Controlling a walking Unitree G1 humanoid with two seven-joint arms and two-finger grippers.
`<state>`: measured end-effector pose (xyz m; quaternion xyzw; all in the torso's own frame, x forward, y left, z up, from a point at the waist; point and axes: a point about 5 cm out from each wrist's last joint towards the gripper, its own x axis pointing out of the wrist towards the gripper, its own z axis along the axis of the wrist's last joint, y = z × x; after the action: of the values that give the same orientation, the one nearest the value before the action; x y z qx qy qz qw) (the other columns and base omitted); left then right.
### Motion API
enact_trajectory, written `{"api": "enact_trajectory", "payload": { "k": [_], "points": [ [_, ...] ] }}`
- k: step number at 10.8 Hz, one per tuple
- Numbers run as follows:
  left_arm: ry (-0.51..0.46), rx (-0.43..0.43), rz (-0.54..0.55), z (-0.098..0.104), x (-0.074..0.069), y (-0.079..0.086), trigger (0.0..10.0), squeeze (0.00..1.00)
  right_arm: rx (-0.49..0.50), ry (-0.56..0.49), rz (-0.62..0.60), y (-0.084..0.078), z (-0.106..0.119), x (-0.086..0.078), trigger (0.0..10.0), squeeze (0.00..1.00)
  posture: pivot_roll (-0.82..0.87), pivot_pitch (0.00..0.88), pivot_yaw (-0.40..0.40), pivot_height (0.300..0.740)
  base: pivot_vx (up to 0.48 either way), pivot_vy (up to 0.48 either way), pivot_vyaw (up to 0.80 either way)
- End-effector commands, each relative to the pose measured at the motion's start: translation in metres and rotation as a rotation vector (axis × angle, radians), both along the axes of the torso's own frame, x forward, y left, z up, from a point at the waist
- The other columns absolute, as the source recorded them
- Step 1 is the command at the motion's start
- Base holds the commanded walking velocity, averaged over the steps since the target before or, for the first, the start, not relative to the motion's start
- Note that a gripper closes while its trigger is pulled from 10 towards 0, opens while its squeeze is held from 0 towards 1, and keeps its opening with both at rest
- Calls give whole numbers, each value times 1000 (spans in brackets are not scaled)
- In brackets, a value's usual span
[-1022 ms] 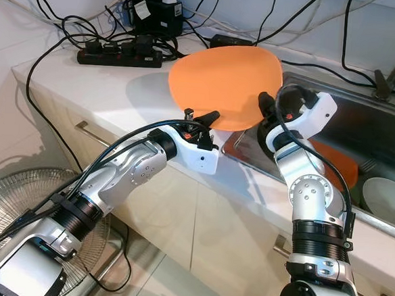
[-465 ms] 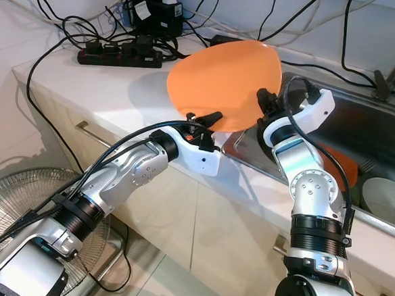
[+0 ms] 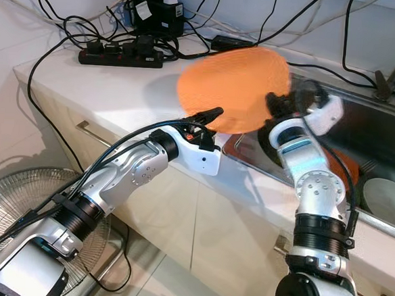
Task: Kitchen organization
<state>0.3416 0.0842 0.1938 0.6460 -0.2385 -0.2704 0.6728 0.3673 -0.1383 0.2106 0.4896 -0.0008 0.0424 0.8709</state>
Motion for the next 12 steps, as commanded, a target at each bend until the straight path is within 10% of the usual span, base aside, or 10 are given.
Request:
{"api": "enact_trajectory", "payload": {
  "k": [1, 4, 10, 11, 12],
  "points": [
    [-24, -10, 9, 7, 1, 2, 10000, 0, 47, -40, -76, -13, 14, 3, 0, 0, 196, 11, 1, 740, 0, 0, 0],
    [25, -83, 29, 4, -1, 2, 10000, 0, 112, -53, -280, -55, 19, 6, 0, 0, 200, 15, -3, 740, 0, 0, 0],
    [419, -737, 101, 2, -8, -1, 10000, 0, -150, 1, -655, -115, 6, -8, 0, 0, 205, 25, -3, 740, 0, 0, 0],
    [539, -865, 108, -2, -10, 0, 10000, 0, -250, 40, -705, -121, -1, -10, 3804, 0, 207, 28, -2, 740, 0, 0, 0],
    [646, -985, 134, -5, -10, 2, 10000, 0, -336, 43, -719, -122, -3, -10, 10000, 0, 206, 30, 0, 740, 0, 0, 0]
  ]
}}
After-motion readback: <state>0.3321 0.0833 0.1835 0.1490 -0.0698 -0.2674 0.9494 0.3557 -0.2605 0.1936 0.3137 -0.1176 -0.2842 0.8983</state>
